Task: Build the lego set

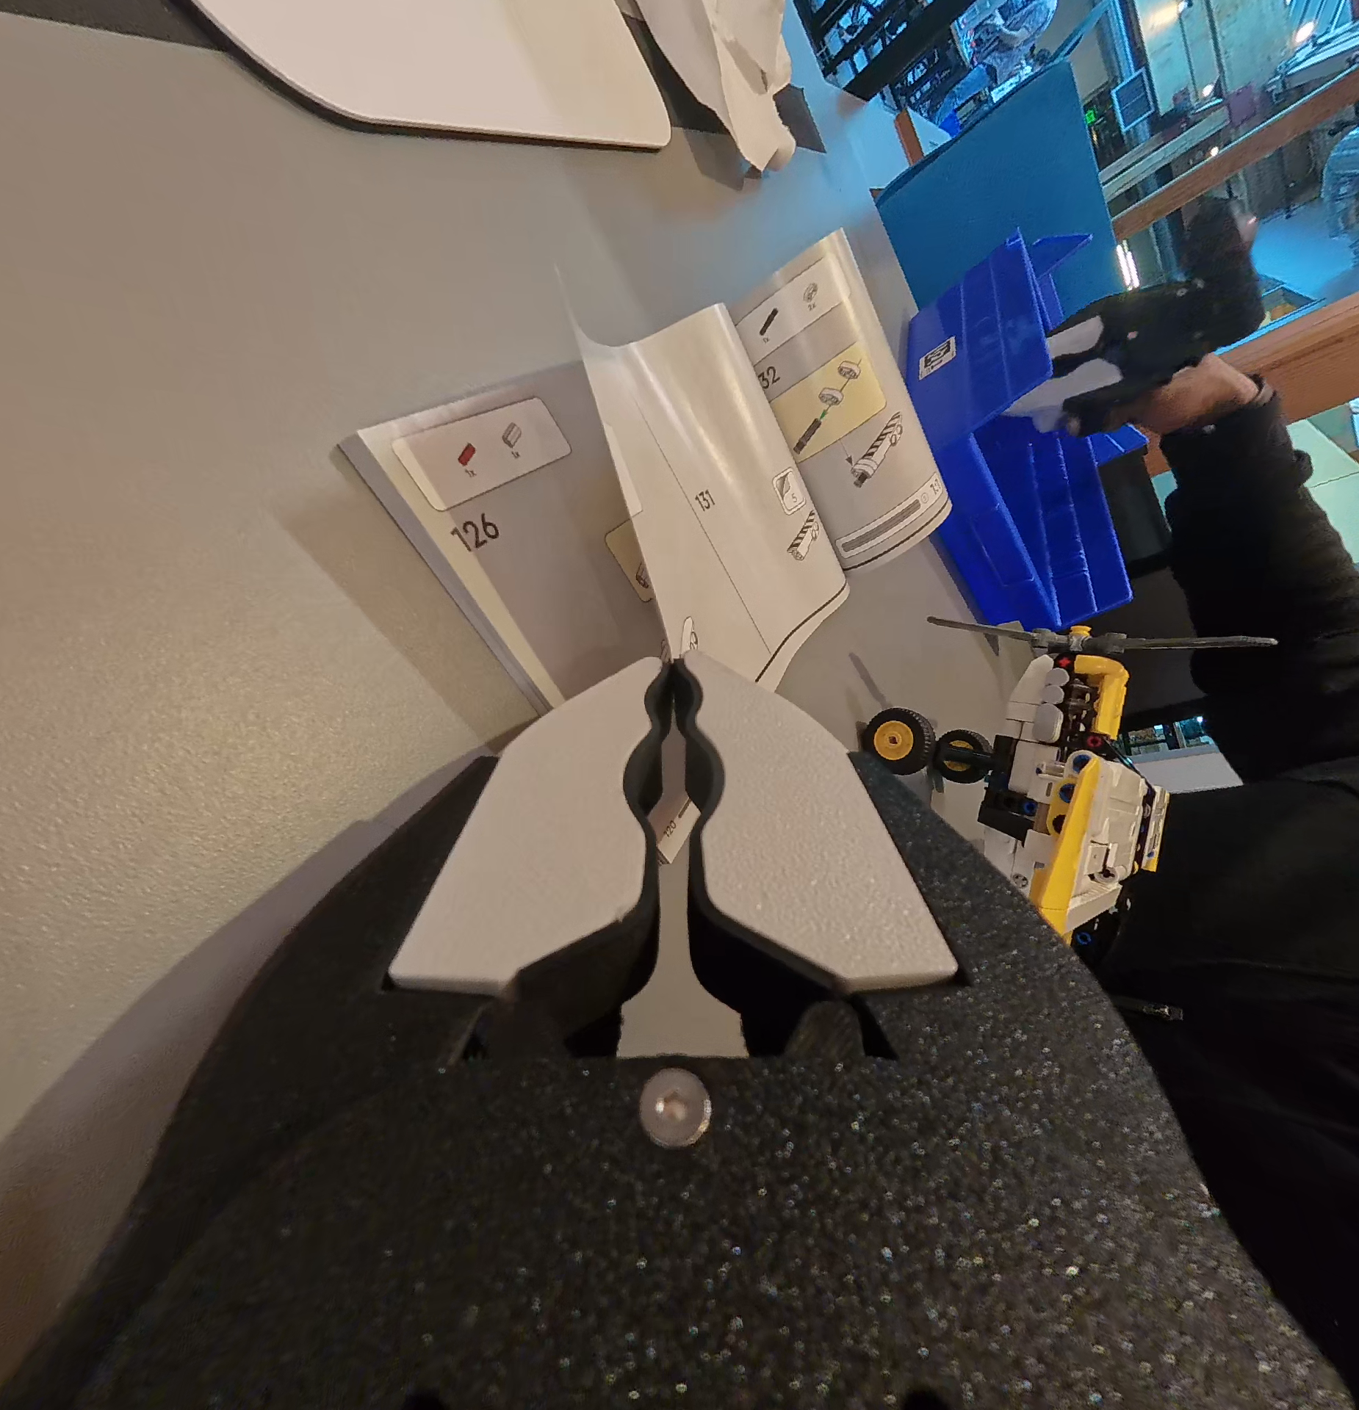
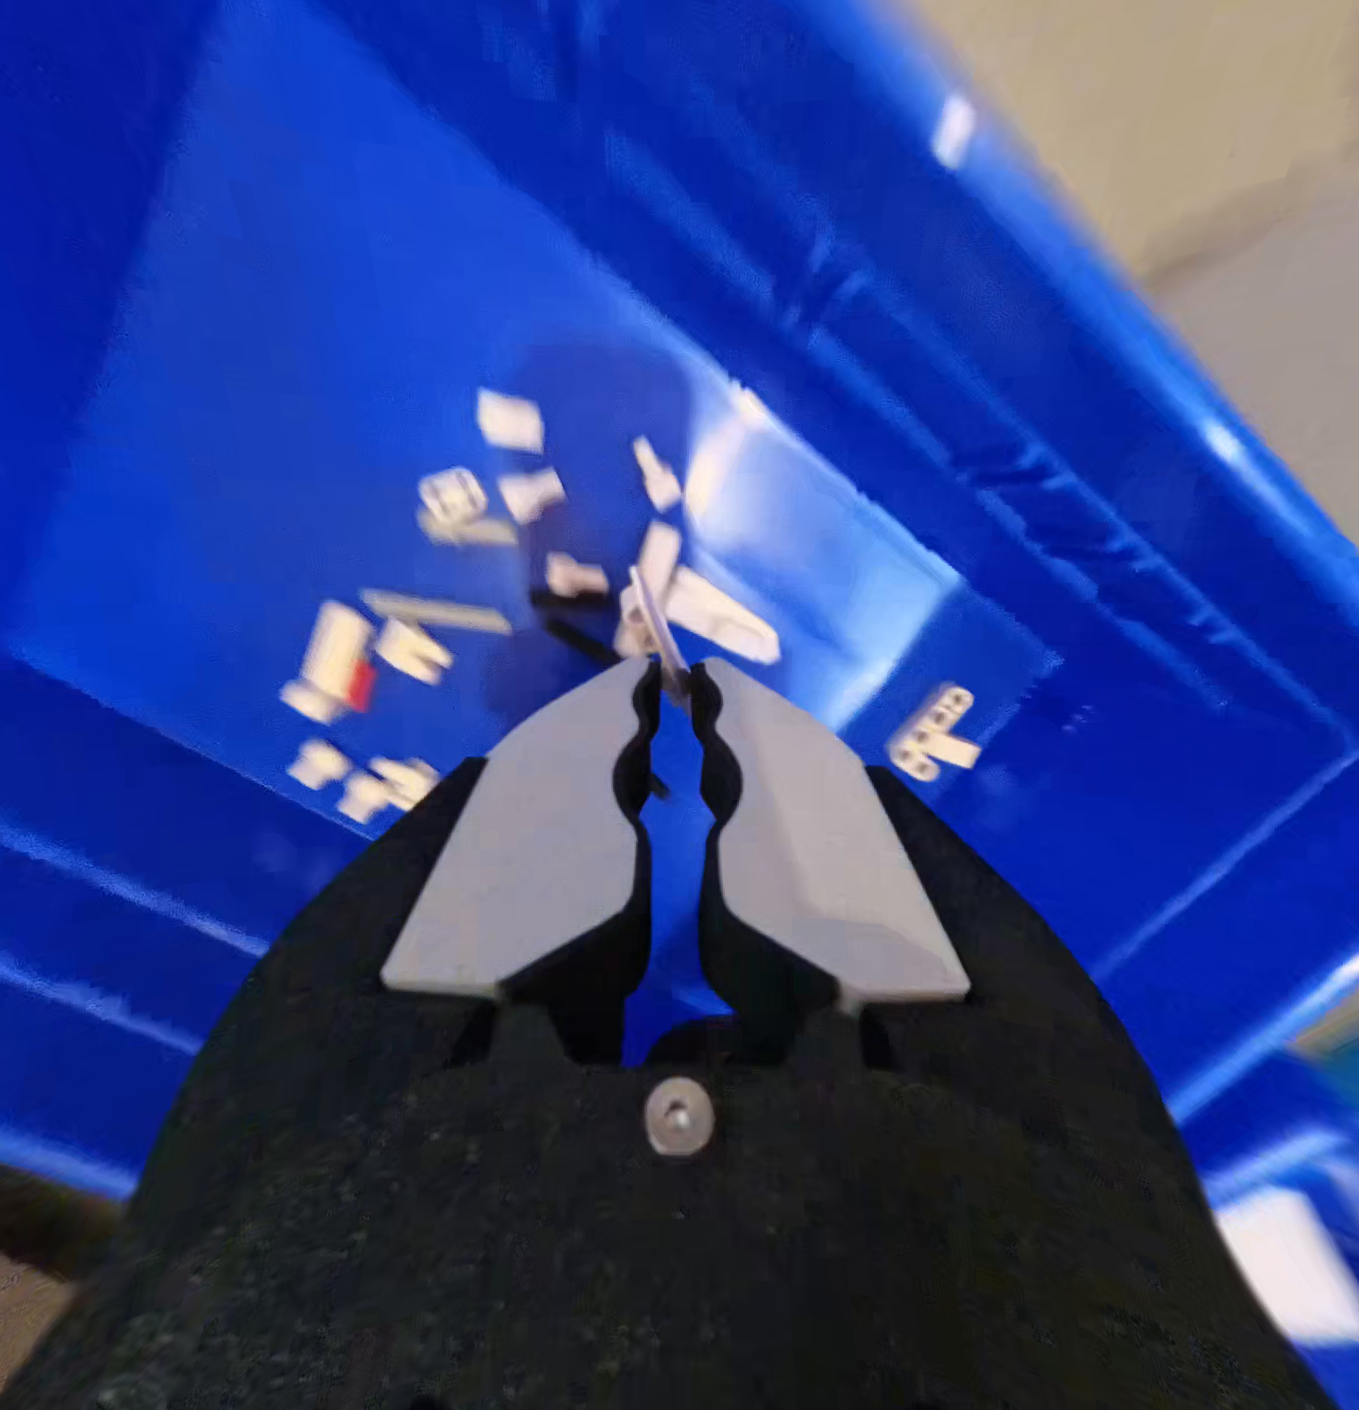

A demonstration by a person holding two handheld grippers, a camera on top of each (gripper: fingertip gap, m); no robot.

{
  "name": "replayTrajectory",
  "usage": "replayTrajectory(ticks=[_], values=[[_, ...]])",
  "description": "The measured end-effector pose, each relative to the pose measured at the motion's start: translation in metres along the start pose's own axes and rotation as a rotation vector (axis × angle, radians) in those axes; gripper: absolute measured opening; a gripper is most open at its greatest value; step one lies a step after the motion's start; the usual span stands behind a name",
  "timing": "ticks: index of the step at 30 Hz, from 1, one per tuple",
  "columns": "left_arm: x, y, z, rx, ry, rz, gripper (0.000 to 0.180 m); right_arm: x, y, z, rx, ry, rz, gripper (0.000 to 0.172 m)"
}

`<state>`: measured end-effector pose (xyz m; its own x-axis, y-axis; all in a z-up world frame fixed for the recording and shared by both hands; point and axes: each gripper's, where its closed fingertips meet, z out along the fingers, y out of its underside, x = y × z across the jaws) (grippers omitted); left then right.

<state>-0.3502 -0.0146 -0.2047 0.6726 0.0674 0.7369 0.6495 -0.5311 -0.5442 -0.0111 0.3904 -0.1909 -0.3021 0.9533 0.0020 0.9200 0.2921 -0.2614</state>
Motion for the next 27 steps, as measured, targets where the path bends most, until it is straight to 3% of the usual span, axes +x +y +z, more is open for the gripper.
replayTrajectory(ticks=[3,8,21,27], values=[[0.0,0.0,0.0,0.0,-0.001,0.001,0.0,-0.019,-0.029,-0.018,0.234,-0.176,0.29,0.007],[0.0,0.0,0.0,0.001,-0.005,0.005,0.0,-0.042,-0.04,-0.023,0.332,-0.325,0.474,0.007],[0.0,0.0,0.0,0.001,-0.002,0.003,0.0,-0.09,-0.016,0.038,-0.168,-0.222,0.144,0.009],[0.0,0.0,0.0,0.0,0.004,-0.003,0.0,-0.084,-0.02,0.04,-0.143,-0.184,0.115,0.015]])
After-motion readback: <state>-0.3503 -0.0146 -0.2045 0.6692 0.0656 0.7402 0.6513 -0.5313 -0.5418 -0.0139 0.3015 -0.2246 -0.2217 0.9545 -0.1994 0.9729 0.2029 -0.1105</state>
